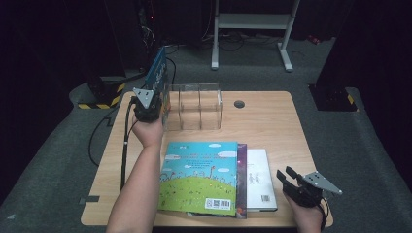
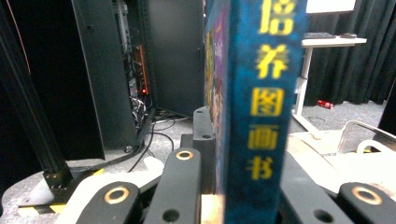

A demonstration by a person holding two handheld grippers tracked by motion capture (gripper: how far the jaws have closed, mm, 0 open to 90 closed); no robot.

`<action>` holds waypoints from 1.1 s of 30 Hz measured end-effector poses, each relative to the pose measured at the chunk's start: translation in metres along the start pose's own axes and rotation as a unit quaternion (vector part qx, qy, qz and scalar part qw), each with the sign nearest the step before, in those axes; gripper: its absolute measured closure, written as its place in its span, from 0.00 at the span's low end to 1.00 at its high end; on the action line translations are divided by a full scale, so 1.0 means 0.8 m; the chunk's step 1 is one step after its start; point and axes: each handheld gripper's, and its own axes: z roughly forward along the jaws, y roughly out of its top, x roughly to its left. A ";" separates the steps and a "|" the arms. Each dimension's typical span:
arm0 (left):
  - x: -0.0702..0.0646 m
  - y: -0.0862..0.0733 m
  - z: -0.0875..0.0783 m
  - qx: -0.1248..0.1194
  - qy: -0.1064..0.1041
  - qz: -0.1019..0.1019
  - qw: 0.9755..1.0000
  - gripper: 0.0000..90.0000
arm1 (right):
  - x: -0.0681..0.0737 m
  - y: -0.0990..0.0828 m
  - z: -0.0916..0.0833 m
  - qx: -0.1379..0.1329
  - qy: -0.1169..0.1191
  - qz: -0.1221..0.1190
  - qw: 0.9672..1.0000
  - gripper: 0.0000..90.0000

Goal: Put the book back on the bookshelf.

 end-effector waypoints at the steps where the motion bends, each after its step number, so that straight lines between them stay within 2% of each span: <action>1: 0.000 0.000 0.002 0.001 0.001 0.000 1.000 0.92 | -0.001 0.000 0.000 -0.001 0.000 -0.001 1.000 0.62; 12: -0.002 -0.007 0.010 -0.003 0.007 0.001 1.000 0.92 | 0.001 0.000 0.001 0.000 0.003 -0.003 1.000 0.63; 20: -0.005 -0.018 0.001 -0.009 0.010 -0.004 1.000 0.92 | 0.003 0.000 0.003 0.001 0.005 -0.004 1.000 0.63; 26: -0.004 -0.028 -0.014 0.002 0.001 -0.004 1.000 0.90 | 0.006 0.000 0.004 0.001 0.007 -0.008 1.000 0.63; 33: 0.004 -0.022 -0.024 0.025 -0.018 -0.009 0.999 0.82 | 0.010 0.000 0.003 0.001 0.010 -0.012 1.000 0.63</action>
